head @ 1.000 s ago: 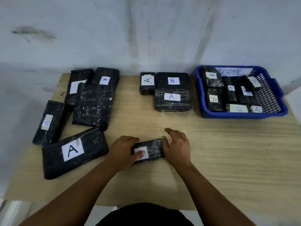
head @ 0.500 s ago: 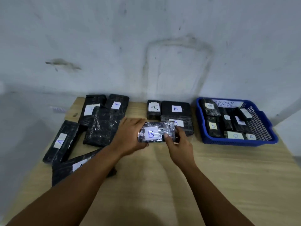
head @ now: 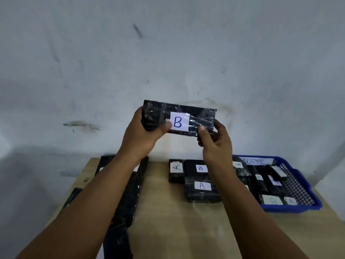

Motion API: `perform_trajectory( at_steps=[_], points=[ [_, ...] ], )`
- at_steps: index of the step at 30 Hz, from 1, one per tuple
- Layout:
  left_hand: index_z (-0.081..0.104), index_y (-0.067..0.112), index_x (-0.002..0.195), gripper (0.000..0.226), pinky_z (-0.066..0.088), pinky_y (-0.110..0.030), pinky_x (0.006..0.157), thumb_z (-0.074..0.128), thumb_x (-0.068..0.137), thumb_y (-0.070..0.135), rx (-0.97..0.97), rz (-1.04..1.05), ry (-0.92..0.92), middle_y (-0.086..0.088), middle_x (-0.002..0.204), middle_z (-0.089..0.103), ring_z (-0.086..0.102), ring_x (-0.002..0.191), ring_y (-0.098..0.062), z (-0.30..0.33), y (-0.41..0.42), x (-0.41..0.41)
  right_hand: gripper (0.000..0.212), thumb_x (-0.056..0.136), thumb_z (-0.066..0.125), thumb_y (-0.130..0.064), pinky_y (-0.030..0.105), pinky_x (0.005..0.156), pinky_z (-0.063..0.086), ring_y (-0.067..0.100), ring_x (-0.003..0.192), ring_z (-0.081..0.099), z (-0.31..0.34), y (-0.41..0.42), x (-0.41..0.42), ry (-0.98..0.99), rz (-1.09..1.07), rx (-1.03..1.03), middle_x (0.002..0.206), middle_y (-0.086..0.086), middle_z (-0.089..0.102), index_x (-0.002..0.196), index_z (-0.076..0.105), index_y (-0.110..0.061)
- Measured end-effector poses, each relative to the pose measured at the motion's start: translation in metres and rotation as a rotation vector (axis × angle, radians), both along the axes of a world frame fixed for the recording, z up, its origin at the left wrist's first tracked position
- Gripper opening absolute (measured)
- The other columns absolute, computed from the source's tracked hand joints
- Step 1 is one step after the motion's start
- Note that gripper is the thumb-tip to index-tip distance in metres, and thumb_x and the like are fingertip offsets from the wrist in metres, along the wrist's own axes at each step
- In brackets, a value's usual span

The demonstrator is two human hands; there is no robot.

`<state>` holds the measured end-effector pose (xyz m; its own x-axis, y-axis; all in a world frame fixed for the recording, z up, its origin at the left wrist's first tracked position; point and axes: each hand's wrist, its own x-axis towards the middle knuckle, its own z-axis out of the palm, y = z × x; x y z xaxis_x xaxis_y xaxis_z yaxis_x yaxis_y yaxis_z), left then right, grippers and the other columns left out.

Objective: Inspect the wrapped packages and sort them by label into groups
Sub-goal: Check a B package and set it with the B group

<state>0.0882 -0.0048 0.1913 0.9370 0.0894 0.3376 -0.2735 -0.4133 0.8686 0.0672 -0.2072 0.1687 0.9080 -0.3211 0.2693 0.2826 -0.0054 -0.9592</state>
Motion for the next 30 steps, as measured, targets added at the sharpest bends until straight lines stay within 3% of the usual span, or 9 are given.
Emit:
perform_trajectory(
  at_steps=[2,5,8,11,16,21,24,28,30],
  points=[
    [0.057,0.033,0.133,0.052,0.051,-0.025,0.095,0.078,0.086,0.043,-0.049,0.045,-0.005,0.02,0.115,0.07,0.063,0.104,0.009,0.002,0.006,0.006,0.031,0.101,0.068,-0.031,0.035,0.086,0.059,0.003,0.077,0.066,0.005,0.002,0.004,0.0,0.007,-0.013,0.084,-0.004,0.073,0.131,0.061,-0.029],
    [0.057,0.03,0.134,0.054,0.051,-0.022,0.087,0.081,0.085,0.036,-0.085,0.107,-0.009,0.013,0.113,0.072,0.067,0.103,0.0,0.003,0.009,0.01,0.037,0.099,0.07,-0.032,0.028,0.081,0.057,0.005,0.08,0.066,0.008,0.007,0.005,0.006,0.022,-0.023,0.092,-0.001,0.074,0.135,0.059,-0.027],
    [0.056,0.031,0.131,0.058,0.048,-0.016,0.078,0.084,0.081,0.036,-0.108,0.151,-0.023,0.015,0.106,0.071,0.067,0.096,0.003,0.002,0.004,0.01,0.059,0.09,0.08,-0.039,0.019,0.086,0.056,-0.002,0.1,0.069,0.006,0.015,0.006,0.008,-0.004,-0.085,0.115,-0.01,0.074,0.142,0.054,-0.026],
    [0.053,0.034,0.131,0.065,0.047,-0.013,0.077,0.087,0.076,0.043,-0.093,0.15,-0.03,0.024,0.1,0.066,0.063,0.095,0.01,0.002,-0.003,0.006,0.074,0.083,0.086,-0.04,0.021,0.092,0.056,-0.005,0.103,0.068,0.003,0.022,0.008,0.015,-0.083,-0.107,0.116,-0.016,0.072,0.144,0.048,-0.024],
    [0.047,0.032,0.132,0.079,0.043,-0.012,0.075,0.091,0.069,0.047,-0.1,0.181,-0.054,0.03,0.096,0.061,0.059,0.091,0.016,0.001,-0.006,0.002,0.078,0.082,0.086,-0.043,0.013,0.086,0.05,-0.008,0.103,0.064,0.008,0.028,0.007,0.017,-0.109,-0.201,0.115,-0.019,0.068,0.145,0.044,-0.024],
    [0.043,0.032,0.134,0.084,0.046,-0.017,0.079,0.092,0.068,0.047,-0.085,0.165,-0.045,0.024,0.099,0.064,0.065,0.093,0.002,0.0,0.0,0.003,0.062,0.094,0.072,-0.048,0.018,0.083,0.052,-0.009,0.099,0.062,0.012,0.022,0.004,0.045,-0.127,-0.201,0.106,-0.024,0.065,0.145,0.047,-0.024],
    [0.048,0.031,0.133,0.069,0.04,-0.01,0.073,0.083,0.077,0.051,-0.082,0.135,-0.019,0.024,0.096,0.062,0.059,0.09,0.011,0.002,0.001,0.001,0.057,0.097,0.069,-0.045,0.02,0.084,0.051,-0.002,0.103,0.066,0.011,0.014,0.003,0.046,-0.142,-0.191,0.109,-0.017,0.069,0.146,0.047,-0.024],
    [0.065,0.028,0.118,0.035,0.042,-0.012,0.071,0.069,0.091,0.051,-0.08,0.163,-0.029,0.02,0.091,0.066,0.067,0.095,-0.009,0.001,0.002,0.001,0.059,0.095,0.07,-0.049,0.027,0.088,0.053,0.007,0.104,0.068,0.014,0.007,0.0,0.074,-0.114,-0.242,0.111,-0.01,0.072,0.145,0.045,-0.029],
    [0.068,0.028,0.114,0.029,0.042,-0.011,0.071,0.071,0.091,0.046,-0.082,0.163,-0.041,0.021,0.093,0.068,0.068,0.096,-0.007,-0.001,0.003,0.001,0.062,0.092,0.07,-0.057,0.024,0.083,0.052,0.004,0.102,0.067,0.017,0.006,-0.003,0.101,-0.095,-0.233,0.11,-0.011,0.072,0.143,0.046,-0.031]
  ],
)
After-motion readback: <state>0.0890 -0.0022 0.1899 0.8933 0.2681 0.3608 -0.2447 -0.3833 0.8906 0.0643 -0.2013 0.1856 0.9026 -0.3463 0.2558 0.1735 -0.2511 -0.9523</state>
